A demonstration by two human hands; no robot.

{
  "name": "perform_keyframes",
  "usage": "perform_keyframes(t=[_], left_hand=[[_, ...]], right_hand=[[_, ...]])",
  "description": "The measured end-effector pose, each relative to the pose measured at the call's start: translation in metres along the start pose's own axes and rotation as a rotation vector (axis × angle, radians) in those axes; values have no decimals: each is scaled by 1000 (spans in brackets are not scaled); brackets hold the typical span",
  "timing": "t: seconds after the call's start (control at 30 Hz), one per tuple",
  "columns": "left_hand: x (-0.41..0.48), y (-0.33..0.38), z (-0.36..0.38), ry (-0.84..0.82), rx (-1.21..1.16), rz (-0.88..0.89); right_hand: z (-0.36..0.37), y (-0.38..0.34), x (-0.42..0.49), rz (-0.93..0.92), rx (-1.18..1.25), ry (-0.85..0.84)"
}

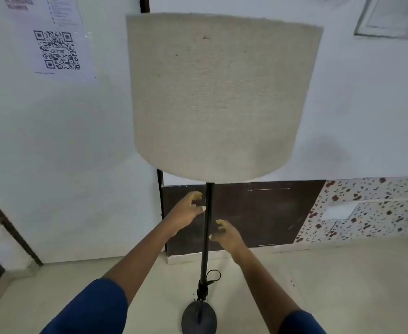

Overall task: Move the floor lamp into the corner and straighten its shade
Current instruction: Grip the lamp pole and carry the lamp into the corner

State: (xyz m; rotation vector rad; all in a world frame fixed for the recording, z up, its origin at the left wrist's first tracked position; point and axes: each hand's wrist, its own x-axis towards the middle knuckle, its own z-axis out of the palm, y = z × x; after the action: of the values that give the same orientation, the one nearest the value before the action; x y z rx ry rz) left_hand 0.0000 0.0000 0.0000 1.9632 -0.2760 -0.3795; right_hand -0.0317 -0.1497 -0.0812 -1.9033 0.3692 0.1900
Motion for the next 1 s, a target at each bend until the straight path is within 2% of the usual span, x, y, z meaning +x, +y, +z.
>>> perform_keyframes(t=[0.13, 0.3, 0.47, 0.57, 0.77, 1.0], left_hand=[[27, -11, 6, -104, 13, 22], [49, -28, 14, -141, -24, 33], [59, -28, 21, -153, -86, 57], [66, -18, 35, -194, -43, 114], [87, 35, 92, -317, 3, 222], [117, 137, 222, -528, 48, 384]], right_hand=[[23, 6, 28, -6, -142, -79], [36, 22, 50, 6, -74, 18], [26, 25, 57, -45, -116, 8], [7, 30, 56, -45, -131, 21], [-69, 42, 40, -31, -91, 119], [-226, 72, 5, -16, -9, 306]])
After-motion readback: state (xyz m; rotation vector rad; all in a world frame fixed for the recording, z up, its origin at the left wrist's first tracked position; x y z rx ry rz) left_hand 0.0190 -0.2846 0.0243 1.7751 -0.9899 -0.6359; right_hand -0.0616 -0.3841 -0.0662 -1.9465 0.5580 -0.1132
